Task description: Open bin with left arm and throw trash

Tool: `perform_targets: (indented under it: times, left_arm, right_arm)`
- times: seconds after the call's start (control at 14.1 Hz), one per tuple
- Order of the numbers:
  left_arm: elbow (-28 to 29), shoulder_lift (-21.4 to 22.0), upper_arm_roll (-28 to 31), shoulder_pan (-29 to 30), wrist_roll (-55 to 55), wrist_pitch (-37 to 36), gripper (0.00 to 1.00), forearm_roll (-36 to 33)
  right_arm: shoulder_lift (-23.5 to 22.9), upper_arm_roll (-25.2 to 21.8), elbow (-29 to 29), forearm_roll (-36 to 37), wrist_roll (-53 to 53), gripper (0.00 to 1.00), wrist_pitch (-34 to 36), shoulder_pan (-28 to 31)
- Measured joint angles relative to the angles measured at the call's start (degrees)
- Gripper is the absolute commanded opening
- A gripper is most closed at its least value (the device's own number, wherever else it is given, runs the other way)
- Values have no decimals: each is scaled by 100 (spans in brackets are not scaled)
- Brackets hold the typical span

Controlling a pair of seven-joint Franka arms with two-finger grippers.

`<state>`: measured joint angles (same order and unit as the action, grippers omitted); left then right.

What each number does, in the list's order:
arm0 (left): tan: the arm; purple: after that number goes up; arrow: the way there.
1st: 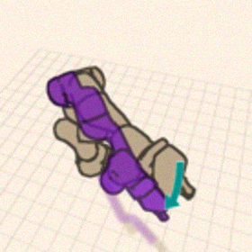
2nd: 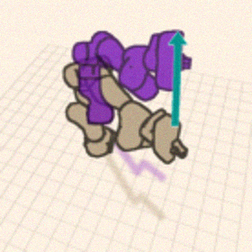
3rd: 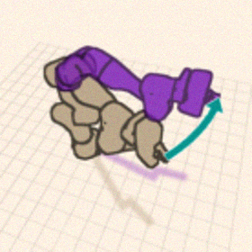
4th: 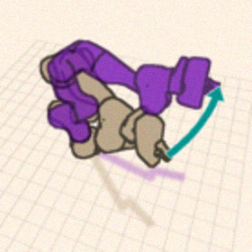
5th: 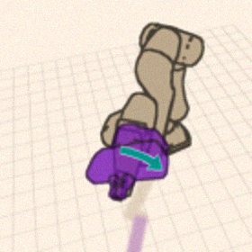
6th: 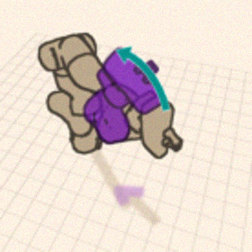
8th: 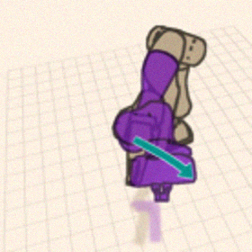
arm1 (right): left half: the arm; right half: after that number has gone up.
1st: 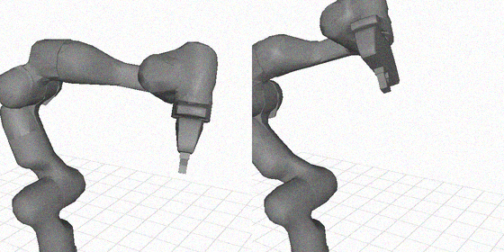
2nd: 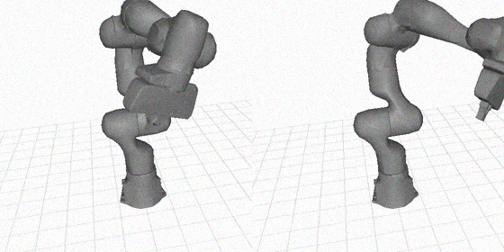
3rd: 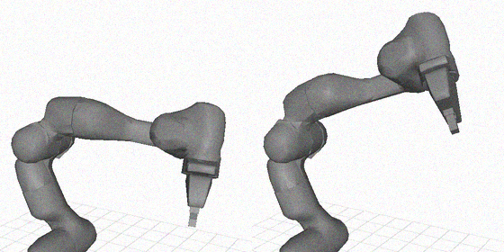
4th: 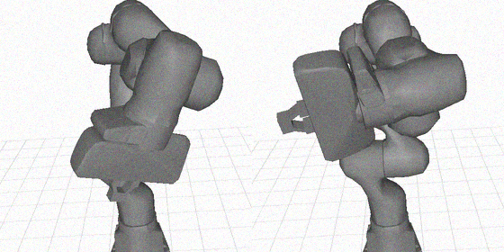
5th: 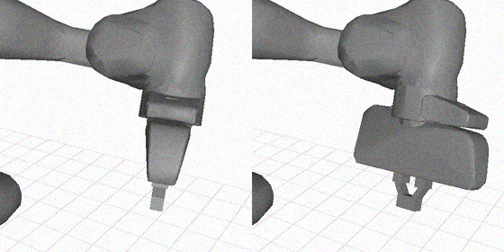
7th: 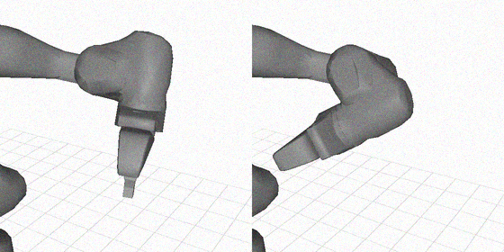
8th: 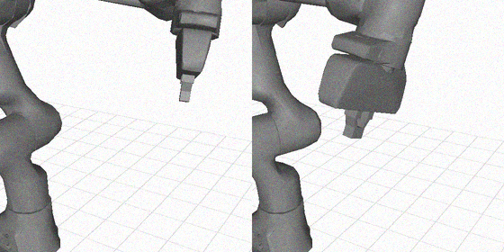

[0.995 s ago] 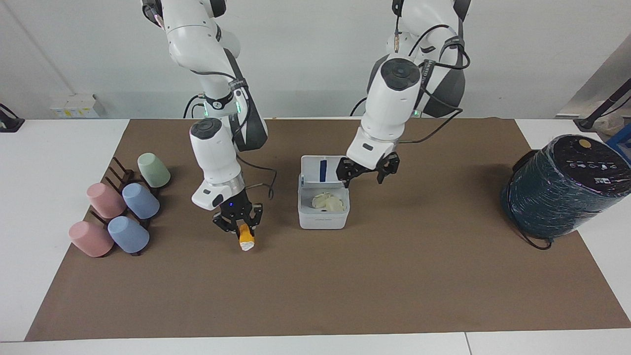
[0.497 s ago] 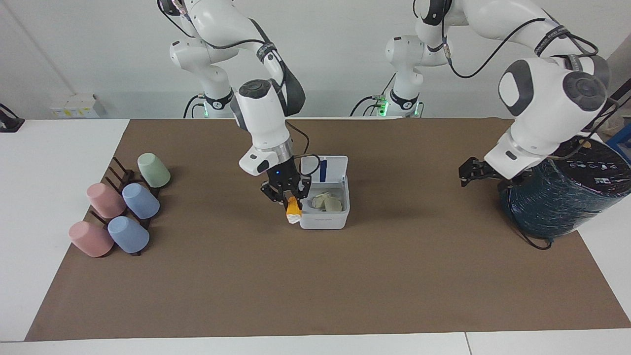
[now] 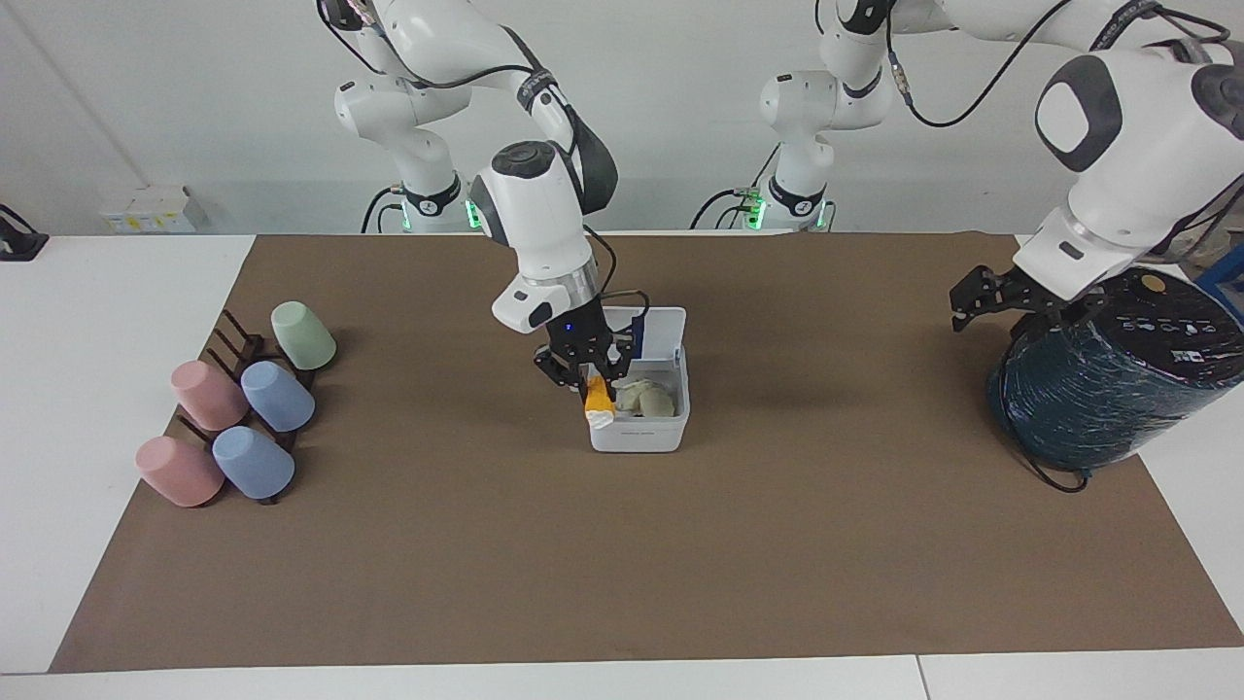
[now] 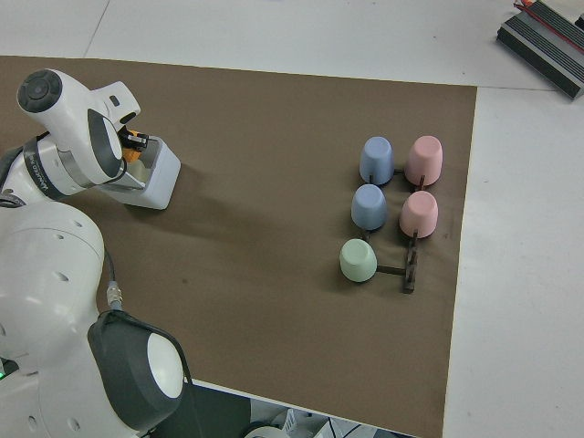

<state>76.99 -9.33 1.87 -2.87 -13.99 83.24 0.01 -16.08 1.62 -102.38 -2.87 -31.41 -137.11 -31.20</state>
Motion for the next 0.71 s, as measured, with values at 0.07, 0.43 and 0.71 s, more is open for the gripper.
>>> perform_targets:
  times: [0.07, 0.43, 0.71]
  left_arm:
    - [112, 32, -5, 0, 34, 34, 100, 0]
    - [589, 120, -36, -3, 56, 733, 100, -1]
    - [607, 147, -39, -5, 74, 846, 100, -1]
  right_arm:
    - [0, 0, 0, 0, -1, 100, 8, -40]
    - [0, -22, 0, 3, -1, 100, 11, -49]
    - [22, -77, -33, 14, 16, 100, 83, 111]
